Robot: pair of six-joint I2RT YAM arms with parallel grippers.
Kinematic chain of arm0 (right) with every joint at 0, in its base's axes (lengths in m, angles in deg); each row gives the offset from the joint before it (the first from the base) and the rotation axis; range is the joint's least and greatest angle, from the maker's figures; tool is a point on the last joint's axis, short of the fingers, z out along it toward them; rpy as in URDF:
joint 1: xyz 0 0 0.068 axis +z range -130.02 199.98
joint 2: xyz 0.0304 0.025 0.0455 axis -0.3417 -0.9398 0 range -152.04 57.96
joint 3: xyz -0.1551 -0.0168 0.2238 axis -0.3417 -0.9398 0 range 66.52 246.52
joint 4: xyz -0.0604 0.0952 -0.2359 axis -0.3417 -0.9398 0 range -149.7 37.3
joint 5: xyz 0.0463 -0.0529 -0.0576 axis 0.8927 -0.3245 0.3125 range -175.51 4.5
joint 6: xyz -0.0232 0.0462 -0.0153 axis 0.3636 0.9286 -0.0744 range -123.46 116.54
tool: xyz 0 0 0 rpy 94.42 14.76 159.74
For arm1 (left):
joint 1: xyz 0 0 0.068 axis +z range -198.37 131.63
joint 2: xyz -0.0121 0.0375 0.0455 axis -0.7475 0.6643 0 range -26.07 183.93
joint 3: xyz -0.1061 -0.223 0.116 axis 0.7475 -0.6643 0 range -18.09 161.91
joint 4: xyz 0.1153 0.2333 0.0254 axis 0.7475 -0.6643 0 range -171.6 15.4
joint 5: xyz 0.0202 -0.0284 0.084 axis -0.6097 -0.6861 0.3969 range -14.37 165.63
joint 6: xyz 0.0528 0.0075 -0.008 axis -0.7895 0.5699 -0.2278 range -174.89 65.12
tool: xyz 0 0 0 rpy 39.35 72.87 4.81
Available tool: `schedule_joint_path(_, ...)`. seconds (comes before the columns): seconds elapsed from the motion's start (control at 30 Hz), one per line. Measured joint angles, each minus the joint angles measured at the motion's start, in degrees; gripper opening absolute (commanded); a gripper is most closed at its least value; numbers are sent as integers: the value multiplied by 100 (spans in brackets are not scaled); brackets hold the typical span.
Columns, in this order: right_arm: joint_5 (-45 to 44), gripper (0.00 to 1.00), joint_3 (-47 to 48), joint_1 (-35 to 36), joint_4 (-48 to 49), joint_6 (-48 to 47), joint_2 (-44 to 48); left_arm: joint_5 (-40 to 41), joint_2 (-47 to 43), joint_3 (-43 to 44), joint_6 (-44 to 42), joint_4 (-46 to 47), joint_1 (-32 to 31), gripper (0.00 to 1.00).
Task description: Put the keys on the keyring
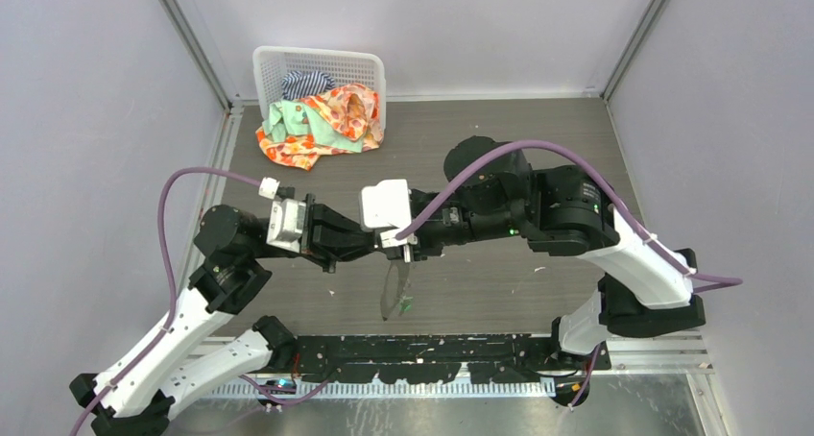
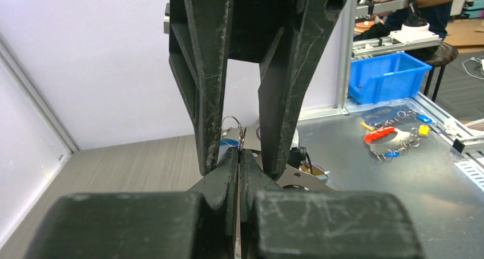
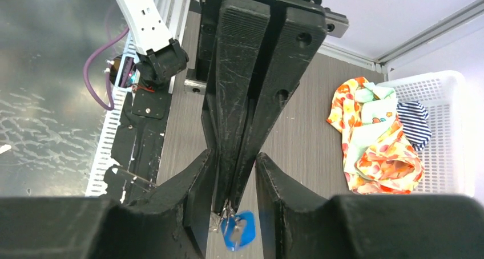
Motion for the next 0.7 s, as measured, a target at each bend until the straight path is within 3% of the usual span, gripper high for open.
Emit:
schedule_joint_path(0.53,310,42,730,15,-566,46,-485,354,-564,-485,168,562,0,0)
schedule_joint_path(0.7,376,53,758,-76,-496,168,-511,442,-627,-647,245,590,0,0)
